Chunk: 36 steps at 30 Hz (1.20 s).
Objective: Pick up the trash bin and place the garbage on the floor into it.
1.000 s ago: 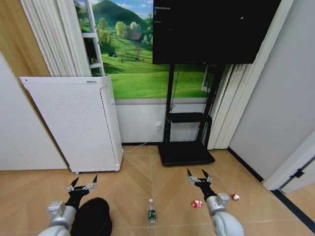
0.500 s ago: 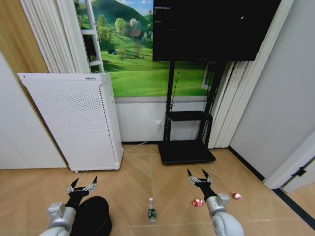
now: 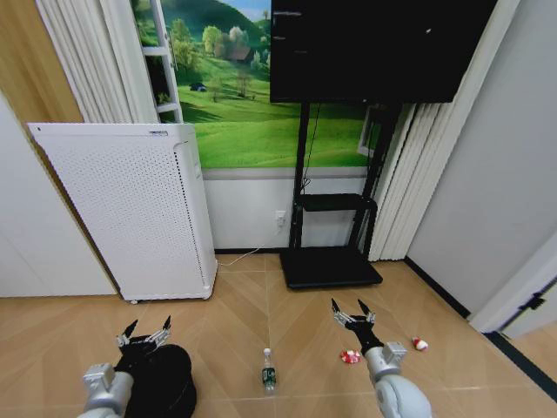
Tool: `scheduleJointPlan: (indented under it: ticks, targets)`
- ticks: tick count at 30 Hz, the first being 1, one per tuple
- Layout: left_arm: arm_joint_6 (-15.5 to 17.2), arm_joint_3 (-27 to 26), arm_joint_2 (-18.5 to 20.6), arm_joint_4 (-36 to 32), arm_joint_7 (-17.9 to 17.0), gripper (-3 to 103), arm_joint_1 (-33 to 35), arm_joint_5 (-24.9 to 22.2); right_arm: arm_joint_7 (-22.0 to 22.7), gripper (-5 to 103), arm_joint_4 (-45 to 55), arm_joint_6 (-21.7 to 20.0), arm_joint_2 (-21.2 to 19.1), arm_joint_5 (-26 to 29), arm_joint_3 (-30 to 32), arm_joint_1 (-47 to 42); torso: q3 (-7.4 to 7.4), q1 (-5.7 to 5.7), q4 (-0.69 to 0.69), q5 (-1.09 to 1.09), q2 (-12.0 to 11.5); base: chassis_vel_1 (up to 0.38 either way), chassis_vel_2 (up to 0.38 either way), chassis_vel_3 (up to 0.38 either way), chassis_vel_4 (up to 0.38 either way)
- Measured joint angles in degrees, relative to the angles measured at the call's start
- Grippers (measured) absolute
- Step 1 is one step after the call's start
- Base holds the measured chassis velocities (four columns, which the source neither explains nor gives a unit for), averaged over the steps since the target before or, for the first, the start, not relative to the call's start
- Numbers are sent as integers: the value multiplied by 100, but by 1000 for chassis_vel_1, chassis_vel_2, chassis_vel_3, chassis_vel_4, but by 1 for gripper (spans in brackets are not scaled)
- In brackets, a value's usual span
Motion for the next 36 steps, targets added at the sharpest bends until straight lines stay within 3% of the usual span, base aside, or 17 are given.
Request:
scheduleJointPlan:
  ticks: [36]
  targets:
    - [-2,-52,-150,-35,-24,100,219,113,6,100,-82,71,38,-26,9,43,-666,-205,0,0,-871,0,0,0,0]
